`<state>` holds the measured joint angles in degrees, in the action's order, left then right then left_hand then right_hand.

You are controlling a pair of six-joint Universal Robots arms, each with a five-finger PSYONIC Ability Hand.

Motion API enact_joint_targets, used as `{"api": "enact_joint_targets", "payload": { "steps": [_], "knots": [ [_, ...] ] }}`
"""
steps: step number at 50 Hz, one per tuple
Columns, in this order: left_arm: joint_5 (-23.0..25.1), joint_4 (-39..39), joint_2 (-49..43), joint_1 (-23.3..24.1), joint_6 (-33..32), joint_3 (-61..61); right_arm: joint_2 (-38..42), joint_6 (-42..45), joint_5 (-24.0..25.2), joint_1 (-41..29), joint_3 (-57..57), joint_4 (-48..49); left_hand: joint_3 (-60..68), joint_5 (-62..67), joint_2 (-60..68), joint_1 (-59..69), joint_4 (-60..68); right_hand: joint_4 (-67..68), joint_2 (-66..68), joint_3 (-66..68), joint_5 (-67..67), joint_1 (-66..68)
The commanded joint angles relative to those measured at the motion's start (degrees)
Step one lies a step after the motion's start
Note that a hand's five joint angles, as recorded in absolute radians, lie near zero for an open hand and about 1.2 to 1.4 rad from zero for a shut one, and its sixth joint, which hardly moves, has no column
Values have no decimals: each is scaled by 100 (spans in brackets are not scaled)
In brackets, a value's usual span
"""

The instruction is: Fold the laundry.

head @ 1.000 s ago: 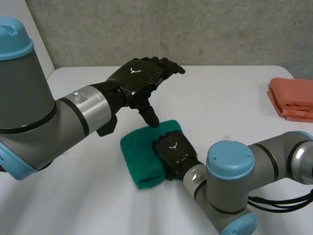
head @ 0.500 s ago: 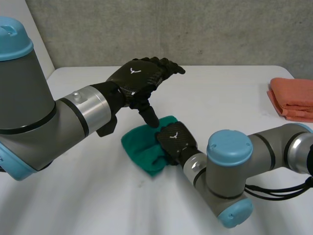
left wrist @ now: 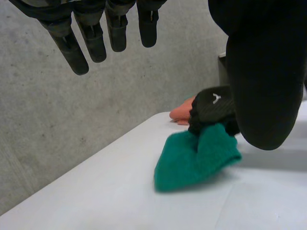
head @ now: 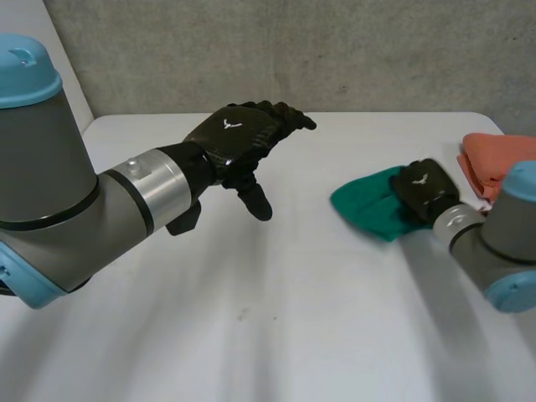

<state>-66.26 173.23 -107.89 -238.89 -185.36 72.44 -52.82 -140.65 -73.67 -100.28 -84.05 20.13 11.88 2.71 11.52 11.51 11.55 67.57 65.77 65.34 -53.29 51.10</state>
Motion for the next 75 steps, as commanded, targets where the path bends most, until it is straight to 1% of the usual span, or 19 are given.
{"api": "enact_joint_targets", "payload": {
  "steps": [1,7,10,15,19,23,27,34,42,46,47,51,63,65,66,67,68,73,75],
  "knots": [
    [-10,0,-92,0,0,16,482,301,-7,597,854,-272,-66,-149,-30,-29,-32,1243,1423,1466,-1671,2890],
    [-89,0,-136,0,0,86,1229,442,168,650,2128,-878,-82,-165,-46,-46,-49,1243,1423,1466,-1671,2890],
    [-168,-9,-145,-9,-9,95,1510,407,344,668,2768,-993,-82,-165,-47,-46,-49,1243,1423,1466,-1671,2890],
    [-239,0,-189,-52,-18,95,1783,285,327,738,4008,-984,-82,-165,-47,-46,-49,1232,1412,1455,-1660,2879],
    [-283,0,-189,-149,-26,34,1994,-277,274,808,5282,-870,-82,-165,-47,-46,-49,1199,1378,1422,-1627,2846],
    [-335,0,-145,-167,-26,-19,2266,-1120,-85,1132,6547,-572,-82,-165,-46,-46,-49,1148,1328,1371,-1576,2795],
    [-370,0,-92,-176,-9,-54,2434,-1525,-78,1554,6910,-527,-66,-149,-30,-29,-32,1148,1328,1371,-1576,2795],
    [-370,-9,-66,-167,9,7,2698,-1535,282,1731,6490,-598,-82,-165,-47,-46,-49,1148,1328,1371,-1576,2795],
    [-362,-9,-136,-158,9,60,2803,-1404,775,2328,5277,-527,-66,-149,-30,-29,-32,1148,1328,1371,-1576,2795],
    [-362,0,-145,-158,0,113,2856,-1202,1161,2601,4820,-518,-66,-149,-30,-29,-32,1148,1328,1371,-1576,2795],
    [-362,0,-145,-158,0,113,2873,-1106,1379,2671,4741,-553,-66,-149,-30,-29,-32,1148,1328,1371,-1576,2795],
    [-362,0,-154,-158,9,113,2874,-930,1688,2742,4573,-571,-66,-149,-30,-29,-32,1148,1328,1371,-1576,2795],
    [-362,0,-110,-149,9,113,2593,-867,1786,3058,4547,-597,-82,-165,-47,-46,-49,1048,1228,1271,-1476,2695],
    [-362,0,-101,-149,9,113,2557,-876,1795,3058,4511,-641,-82,-165,-47,-46,-49,513,692,736,-941,2159],
    [-362,0,-110,-149,9,113,2548,-859,1795,3058,4485,-668,-66,-149,-30,-29,-32,-290,-111,-67,-138,1356],
    [-362,0,-110,-149,9,113,2522,-841,1786,3041,4398,-790,-82,-165,-46,-46,-49,-3462,-3283,-3239,3035,-1816],
    [-362,0,-110,-149,9,113,2496,-841,1786,3041,4336,-878,-82,-165,-47,-46,-49,-5726,-5546,-5503,5298,-4079],
    [-362,-9,-84,-158,18,122,2093,-832,1707,3058,3967,-1300,-82,-165,-47,-46,-49,-5757,-5577,-5534,5329,-4110],
    [-370,-9,-57,-158,9,130,1662,-832,1654,3067,3782,-1423,-99,-182,-63,-62,-66,-5757,-5577,-5534,5329,-4110]
  ]
}}
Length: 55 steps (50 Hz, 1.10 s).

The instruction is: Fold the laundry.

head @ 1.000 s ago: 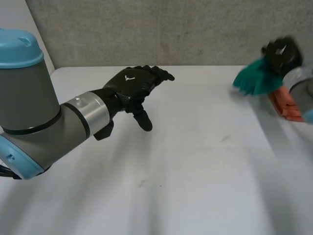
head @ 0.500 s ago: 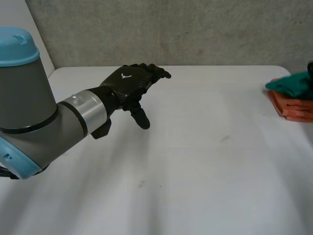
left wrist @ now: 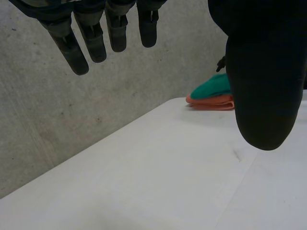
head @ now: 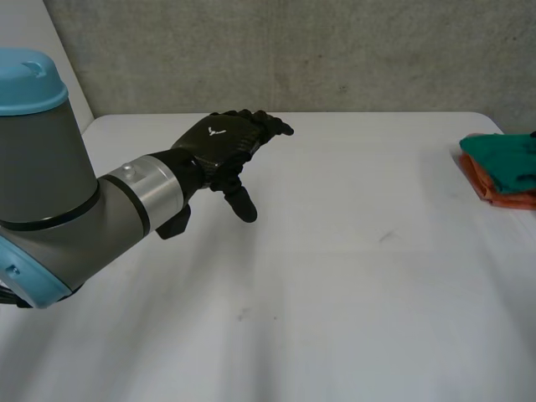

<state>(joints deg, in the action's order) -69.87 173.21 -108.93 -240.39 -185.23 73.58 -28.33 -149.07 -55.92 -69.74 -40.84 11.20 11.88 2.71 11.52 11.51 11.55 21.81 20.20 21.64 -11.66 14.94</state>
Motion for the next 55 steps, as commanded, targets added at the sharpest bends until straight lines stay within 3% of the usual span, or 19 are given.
{"api": "enact_joint_targets", "payload": {
  "steps": [1,6,7,9,10,14,20,28,36,55],
  "knots": [
    [-9,-7,47,-17,-5,7,-918,27,-164,30,-574,-557,-99,-182,-63,-62,-66,-1181,-1020,-1164,1166,-494],
    [-26,-7,161,-43,-5,7,-1411,351,-1050,83,-486,-645,-99,-182,-64,-62,-66,-1181,-1020,-1164,1166,-494],
    [-44,-7,240,-104,4,16,-1533,535,-1592,75,-364,-698,-116,-199,-80,-79,-82,-1181,-1020,-1164,1166,-494],
    [-105,-7,310,-174,13,25,-1710,738,-2183,48,-214,-768,-99,-182,-63,-62,-66,-1181,-1020,-1164,1166,-494],
    [-184,-7,363,-253,65,51,-1911,947,-2769,22,-5,-830,-116,-199,-80,-79,-82,-1181,-1020,-1164,1166,-494],
    [-360,28,556,-403,197,165,-2254,1012,-3503,-397,295,-865,-133,-216,-97,-96,-99,-1181,-1020,-1164,1166,-494],
    [-782,353,908,-675,443,314,-2799,28,-3557,-1673,139,-874,-150,-233,-114,-113,-116,-1181,-1020,-1164,1166,-494],
    [-1537,1056,1427,-1045,531,666,-4108,-1650,-3504,-3043,-1642,-822,-166,-250,-131,-129,-133,-1181,-1020,-1164,1166,-494],
    [-1740,1127,1366,-1071,488,1026,-4251,-1802,-3548,-4195,-3200,-795,-166,-250,-131,-129,-133,-1181,-1020,-1164,1166,-494],
    [-1705,1197,1190,-1045,479,1615,-5050,-1723,-3628,-4364,-4397,374,-183,-266,-148,-146,-150,-1181,-1020,-1164,1166,-494]
  ]
}}
